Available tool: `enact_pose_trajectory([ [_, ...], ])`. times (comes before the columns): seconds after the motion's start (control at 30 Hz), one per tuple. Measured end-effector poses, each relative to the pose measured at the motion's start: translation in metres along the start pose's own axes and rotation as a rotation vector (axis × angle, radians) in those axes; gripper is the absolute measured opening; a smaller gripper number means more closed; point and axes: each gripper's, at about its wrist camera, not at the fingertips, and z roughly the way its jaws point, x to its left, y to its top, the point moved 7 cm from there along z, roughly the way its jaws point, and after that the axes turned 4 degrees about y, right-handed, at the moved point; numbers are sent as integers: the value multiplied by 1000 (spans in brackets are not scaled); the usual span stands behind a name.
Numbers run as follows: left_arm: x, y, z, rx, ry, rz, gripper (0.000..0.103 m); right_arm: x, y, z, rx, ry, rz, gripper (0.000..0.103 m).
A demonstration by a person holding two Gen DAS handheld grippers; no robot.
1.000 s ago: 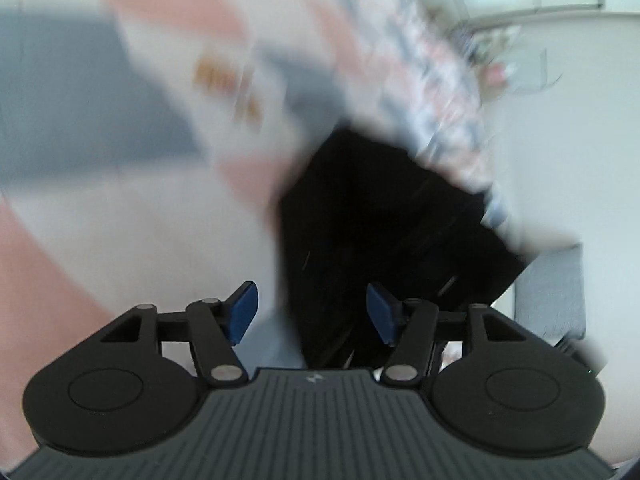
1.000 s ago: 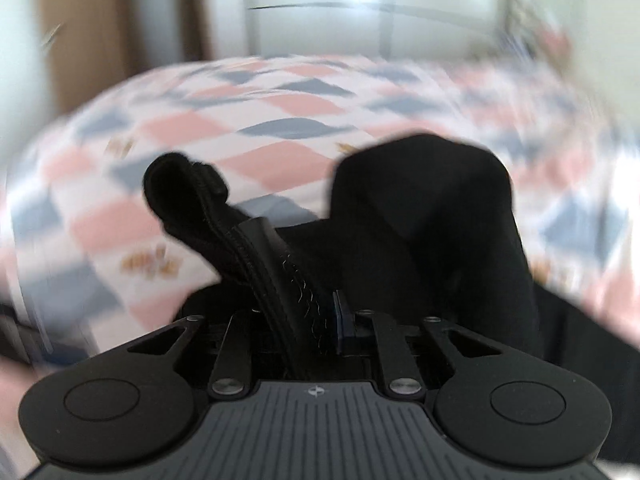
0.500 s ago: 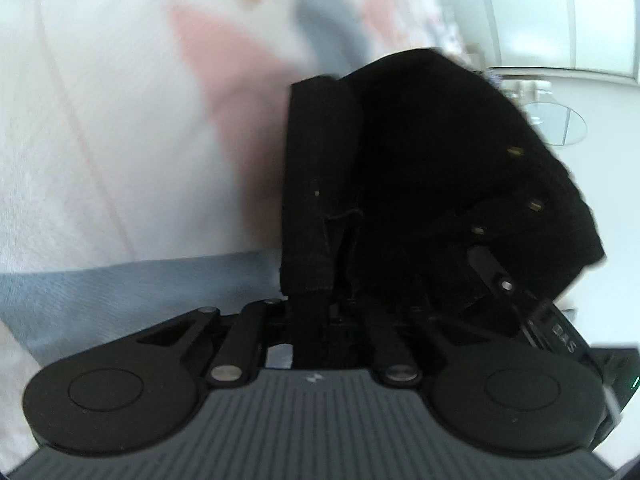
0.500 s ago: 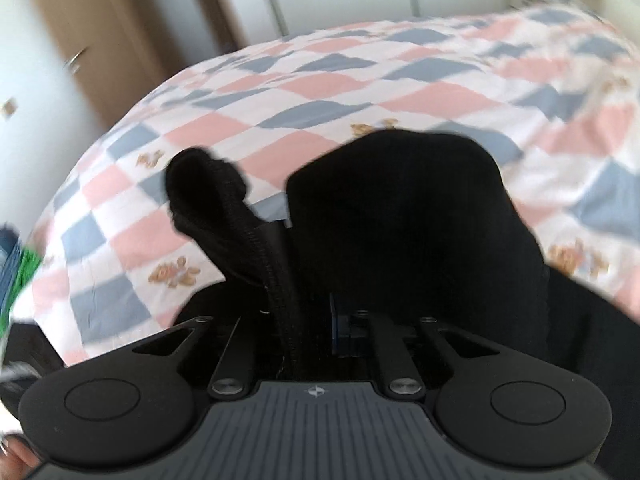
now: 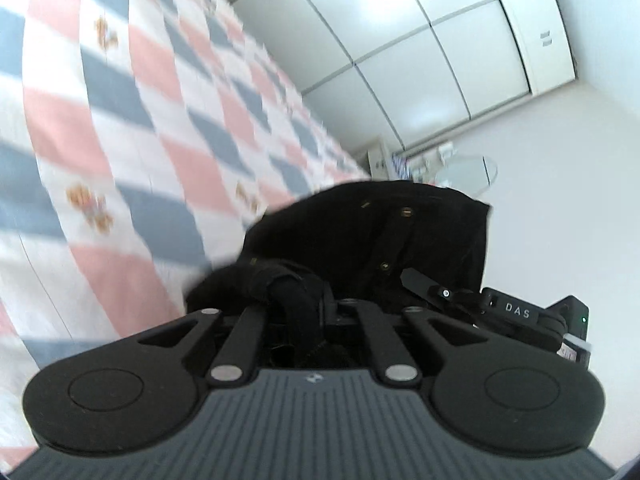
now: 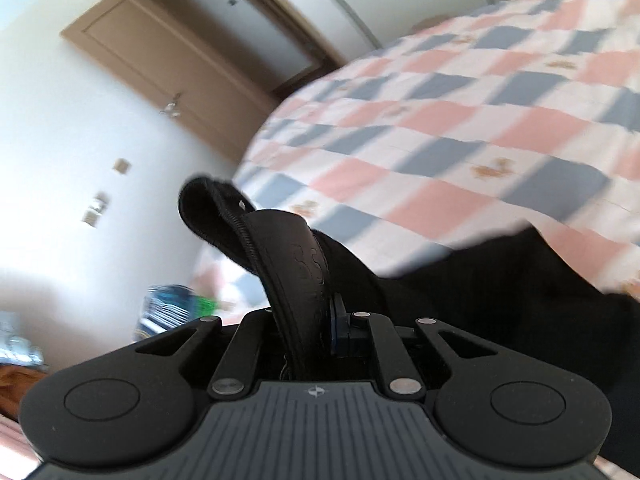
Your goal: Fold clothes
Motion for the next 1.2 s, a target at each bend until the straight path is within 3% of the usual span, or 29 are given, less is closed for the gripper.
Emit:
enact_pose_trajectory([
  [0.1, -36, 62, -37, -113, 4, 83, 3, 61, 46, 14, -67, 116, -13, 11],
  [0.27, -129, 174, -138, -374, 41, 292, 3, 170, 119, 2, -206, 397, -7, 11],
  [0.37, -205, 206, -189, -498, 62, 447, 3, 199, 155, -34, -305, 556, 69, 11],
  [0.47, -270, 199, -202, -561, 81, 573, 4, 190, 165, -69, -368, 624, 153, 11],
  [0.53, -292, 176, -191, -562, 98, 601, 4, 165, 157, -89, -384, 591, 160, 11],
  [0.6, -300, 134, -171, -550, 126, 624, 4, 126, 142, -101, -337, 548, 181, 11],
  [0.7, -284, 47, -128, -501, 191, 635, 5, 47, 108, -112, -224, 407, 203, 11],
  [0.77, -254, -22, -76, -431, 260, 629, 6, -14, 79, -119, -154, 283, 220, 10],
  [0.83, -216, -80, -14, -297, 303, 564, 7, -80, 42, -129, -101, 136, 255, 10],
  [0.93, -172, -163, 64, -29, 298, 457, 11, -186, -12, -142, -33, -111, 341, 10],
  [1.03, -134, -235, 128, 218, 382, 387, 13, -297, -64, -146, 61, -344, 456, 10],
  [1.1, -107, -264, 152, 307, 421, 304, 15, -351, -101, -139, 150, -394, 566, 11],
  [1.2, -88, -291, 157, 366, 449, 231, 17, -382, -138, -131, 164, -414, 628, 14],
])
